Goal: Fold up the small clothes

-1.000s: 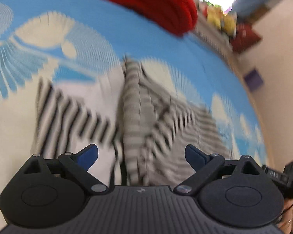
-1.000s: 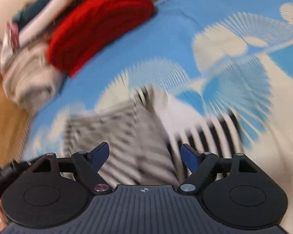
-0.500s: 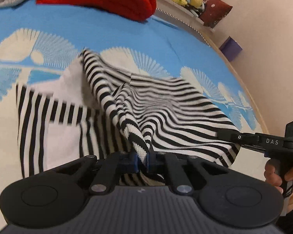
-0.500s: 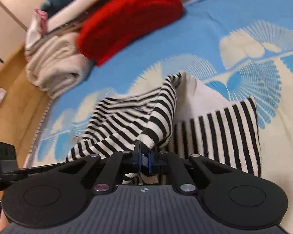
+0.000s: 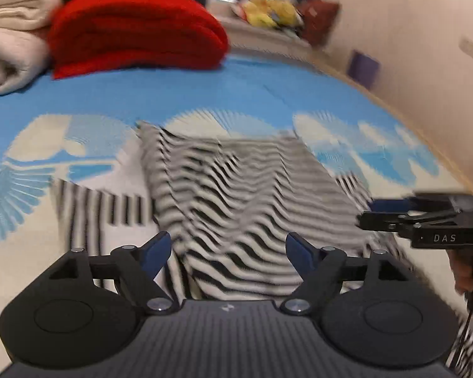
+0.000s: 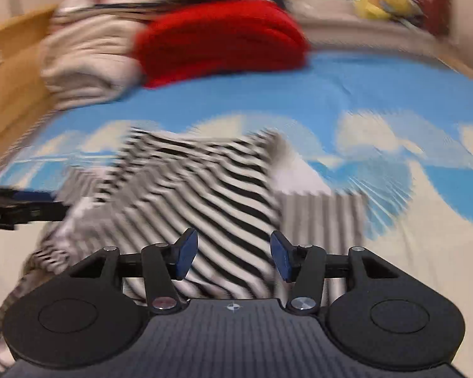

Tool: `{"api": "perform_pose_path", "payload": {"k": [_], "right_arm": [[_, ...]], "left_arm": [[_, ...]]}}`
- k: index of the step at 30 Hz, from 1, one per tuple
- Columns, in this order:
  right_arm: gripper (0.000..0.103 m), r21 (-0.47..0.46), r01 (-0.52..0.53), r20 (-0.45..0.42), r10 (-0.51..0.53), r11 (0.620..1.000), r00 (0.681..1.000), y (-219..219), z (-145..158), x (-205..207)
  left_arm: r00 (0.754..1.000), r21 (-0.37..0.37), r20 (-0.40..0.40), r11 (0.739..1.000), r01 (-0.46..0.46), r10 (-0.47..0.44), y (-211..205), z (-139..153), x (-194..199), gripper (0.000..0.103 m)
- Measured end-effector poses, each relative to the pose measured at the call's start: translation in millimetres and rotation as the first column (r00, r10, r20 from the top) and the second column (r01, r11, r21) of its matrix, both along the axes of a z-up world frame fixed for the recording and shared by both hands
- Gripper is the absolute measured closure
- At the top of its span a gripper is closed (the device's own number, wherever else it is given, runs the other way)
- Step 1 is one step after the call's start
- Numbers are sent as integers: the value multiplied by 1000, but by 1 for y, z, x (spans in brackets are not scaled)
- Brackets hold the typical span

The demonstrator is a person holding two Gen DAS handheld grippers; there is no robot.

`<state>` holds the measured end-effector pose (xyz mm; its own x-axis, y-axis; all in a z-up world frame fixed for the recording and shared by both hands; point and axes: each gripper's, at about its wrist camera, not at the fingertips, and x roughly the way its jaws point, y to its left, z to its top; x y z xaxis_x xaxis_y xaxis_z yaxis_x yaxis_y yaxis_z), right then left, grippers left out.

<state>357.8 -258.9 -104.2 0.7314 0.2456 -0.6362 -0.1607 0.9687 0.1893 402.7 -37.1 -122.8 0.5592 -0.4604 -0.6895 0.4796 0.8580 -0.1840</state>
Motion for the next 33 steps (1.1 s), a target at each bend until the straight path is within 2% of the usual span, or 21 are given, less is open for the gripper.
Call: {"api": "perform_pose_path", "payload": {"k": [3, 4, 5, 6, 7, 9, 12, 13, 14, 16, 18, 22, 25, 29, 33], "right_arm": [[54, -90, -104, -91, 96, 990, 991, 23, -35, 9], [53, -138, -120, -99, 107, 983, 989, 27, -52, 10], [52, -204, -133, -21, 132, 970, 991, 32, -60, 4], [51, -263, -158, 15, 168, 952, 986, 37, -63, -1], [51, -299, -172, 22, 187, 939, 982, 41, -61, -3], [50, -249, -148, 10, 156, 957, 988, 38, -42, -7], [47, -152, -108, 52, 117, 983, 992, 32, 0, -31], [43, -127, -94, 80, 105, 987, 991, 30, 16, -45], [38, -90, -77, 107, 86, 993, 991, 27, 34, -65], [35, -12, -41, 136, 42, 999, 990, 24, 60, -104], [32, 53, 2, 164, -11, 999, 986, 15, 85, -158], [22, 61, 76, 190, -86, 995, 978, 9, 123, -249], [20, 34, 124, 139, -128, 992, 982, 14, 133, -295], [20, 22, 179, 63, -180, 984, 982, 23, 119, -343], [20, 27, 204, 57, -205, 979, 977, 25, 111, -387]], "left_arm": [[1000, 152, -6, 988, 12, -11, -14, -49, -1, 17], [999, 175, 34, 985, 8, -14, -15, -62, -3, 6], [996, 176, 93, 984, -27, 11, -13, -66, -8, 0], [994, 181, 105, 982, -48, 29, -12, -66, -9, 0], [996, 175, 85, 984, -40, 25, -12, -62, -8, 0], [997, 160, 72, 986, -50, 38, -10, -44, -10, 1], [985, 115, 166, 991, -69, 50, 1, 10, -39, 1], [982, 102, 181, 991, -81, 62, 6, 27, -53, 1], [979, 89, 184, 991, -99, 81, 9, 40, -67, 1], [976, 57, 176, 988, -143, 131, 25, 61, -110, 0], [974, 53, 159, 984, -169, 159, 34, 71, -150, 0], [963, 100, 151, 965, -241, 225, 52, 84, -242, 0], [960, 119, 128, 957, -265, 250, 60, 90, -305, 0], [948, 103, 64, 943, -317, 312, 70, 81, -367, 0], [935, 95, 105, 933, -348, 338, 77, 93, -404, 0]]}}
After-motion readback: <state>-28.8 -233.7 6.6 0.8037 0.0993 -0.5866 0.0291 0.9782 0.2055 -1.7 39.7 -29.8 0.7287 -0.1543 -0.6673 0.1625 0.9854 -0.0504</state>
